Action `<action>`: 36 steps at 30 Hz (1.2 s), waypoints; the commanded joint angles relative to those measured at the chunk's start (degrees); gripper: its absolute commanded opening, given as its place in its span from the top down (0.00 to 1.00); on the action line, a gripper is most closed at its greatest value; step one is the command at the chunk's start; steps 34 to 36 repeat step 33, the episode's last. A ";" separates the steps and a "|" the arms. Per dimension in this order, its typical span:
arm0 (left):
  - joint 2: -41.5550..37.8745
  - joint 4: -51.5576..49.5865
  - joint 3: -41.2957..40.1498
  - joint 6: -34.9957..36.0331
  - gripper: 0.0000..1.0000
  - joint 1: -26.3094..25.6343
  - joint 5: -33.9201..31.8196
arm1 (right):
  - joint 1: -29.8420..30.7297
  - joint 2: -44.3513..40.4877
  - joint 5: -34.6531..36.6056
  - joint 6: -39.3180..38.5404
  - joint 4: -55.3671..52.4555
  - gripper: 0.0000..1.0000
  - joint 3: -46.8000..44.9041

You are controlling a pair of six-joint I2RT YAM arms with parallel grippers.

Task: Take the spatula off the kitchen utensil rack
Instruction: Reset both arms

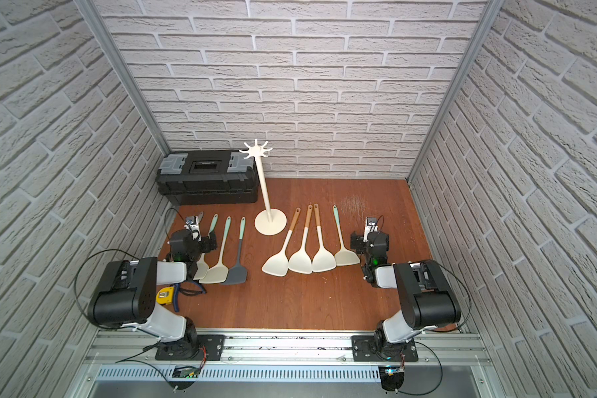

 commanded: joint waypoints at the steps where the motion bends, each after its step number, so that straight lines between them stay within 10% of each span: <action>1: 0.25 7.22 -0.59 -0.38 0.02 -0.50 0.86 | -0.33 -0.93 -1.26 -0.43 2.87 0.01 0.55; 36: 0.29 7.25 -0.57 -0.31 0.02 -0.60 0.58 | -0.34 -1.55 -1.36 -0.41 0.58 0.01 1.12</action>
